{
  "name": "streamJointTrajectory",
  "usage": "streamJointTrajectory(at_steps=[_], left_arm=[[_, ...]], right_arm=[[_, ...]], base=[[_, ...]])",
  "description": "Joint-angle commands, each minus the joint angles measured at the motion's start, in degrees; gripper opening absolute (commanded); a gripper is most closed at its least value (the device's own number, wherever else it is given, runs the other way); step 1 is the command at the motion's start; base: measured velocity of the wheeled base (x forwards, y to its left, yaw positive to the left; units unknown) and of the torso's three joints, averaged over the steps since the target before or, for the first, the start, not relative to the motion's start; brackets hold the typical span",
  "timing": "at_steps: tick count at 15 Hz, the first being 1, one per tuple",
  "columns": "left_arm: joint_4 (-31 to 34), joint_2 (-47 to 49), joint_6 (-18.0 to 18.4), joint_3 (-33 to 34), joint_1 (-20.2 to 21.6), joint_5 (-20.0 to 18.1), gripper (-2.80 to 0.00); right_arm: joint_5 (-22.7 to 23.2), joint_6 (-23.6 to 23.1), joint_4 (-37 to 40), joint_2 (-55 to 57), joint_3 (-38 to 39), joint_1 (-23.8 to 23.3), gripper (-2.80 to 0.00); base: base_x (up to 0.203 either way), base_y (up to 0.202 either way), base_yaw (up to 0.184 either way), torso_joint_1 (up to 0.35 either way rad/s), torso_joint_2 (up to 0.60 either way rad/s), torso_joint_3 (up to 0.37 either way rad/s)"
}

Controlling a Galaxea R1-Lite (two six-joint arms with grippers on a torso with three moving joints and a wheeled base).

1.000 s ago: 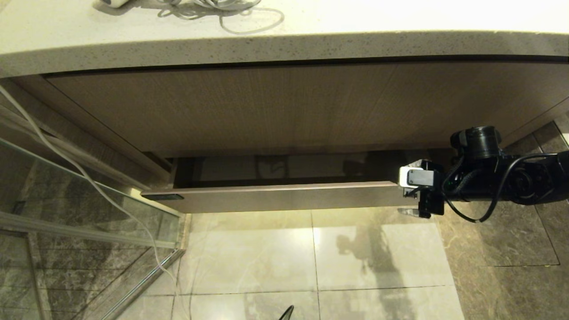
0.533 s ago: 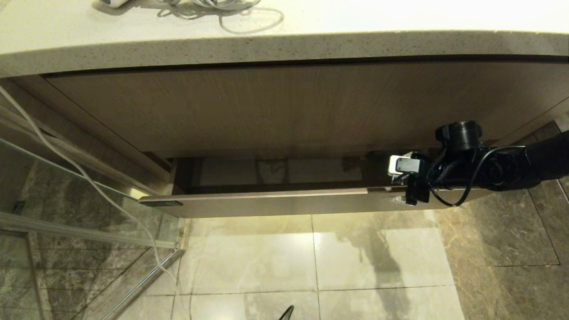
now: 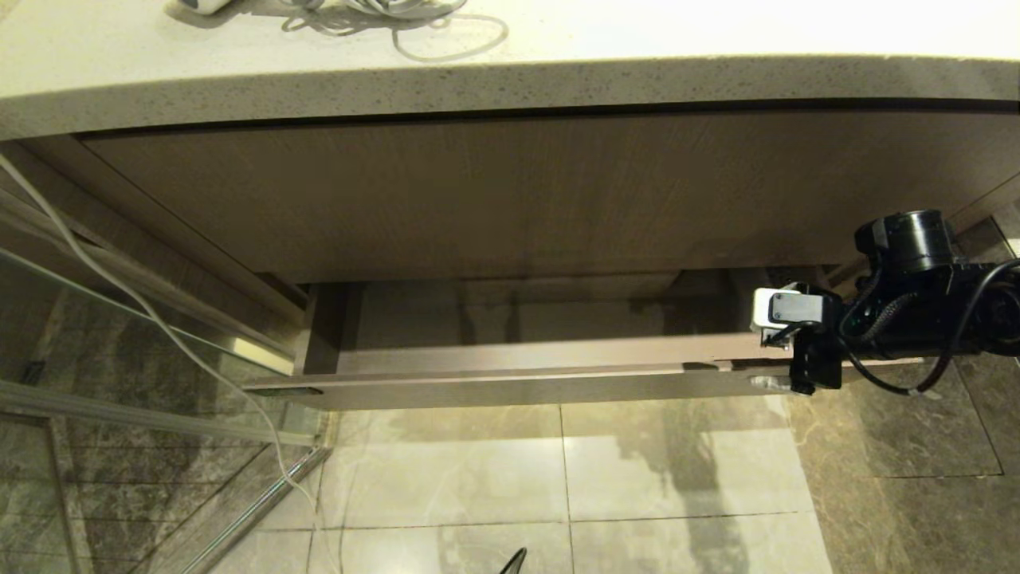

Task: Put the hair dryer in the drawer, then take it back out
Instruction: Pull open the drawer

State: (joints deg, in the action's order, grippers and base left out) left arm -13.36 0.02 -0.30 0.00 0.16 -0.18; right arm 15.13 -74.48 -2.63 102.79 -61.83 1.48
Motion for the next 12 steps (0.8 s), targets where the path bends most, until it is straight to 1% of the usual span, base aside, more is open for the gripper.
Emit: streamJointTrajectory(at_steps=[1,3,4,9,12], left_arm=[[-0.1,0.0,0.0,2.3,0.0,0.0,0.00],[-0.1,0.0,0.0,2.3,0.0,0.0,0.00],[-0.1,0.0,0.0,2.3,0.0,0.0,0.00],[-0.1,0.0,0.0,2.3,0.0,0.0,0.00],[-0.1,0.0,0.0,2.3,0.0,0.0,0.00]], right_arm=[[-0.5,-0.6,1.1,-0.6,0.9,0.0,0.00],[-3.0,-0.5,1.4,1.5,-0.4,0.1,0.00],[-3.4,-0.1,1.5,1.7,-0.9,0.1,0.00],[-3.4,0.3,1.8,-0.9,0.0,0.2,0.00],[-3.0,0.4,5.7,-4.0,0.5,0.1,0.00]], base=[[0.000,0.000,0.000,0.000,0.00,0.000],[0.000,0.000,0.000,0.000,0.00,0.000],[0.000,0.000,0.000,0.000,0.00,0.000],[0.000,0.000,0.000,0.000,0.00,0.000],[0.000,0.000,0.000,0.000,0.00,0.000]])
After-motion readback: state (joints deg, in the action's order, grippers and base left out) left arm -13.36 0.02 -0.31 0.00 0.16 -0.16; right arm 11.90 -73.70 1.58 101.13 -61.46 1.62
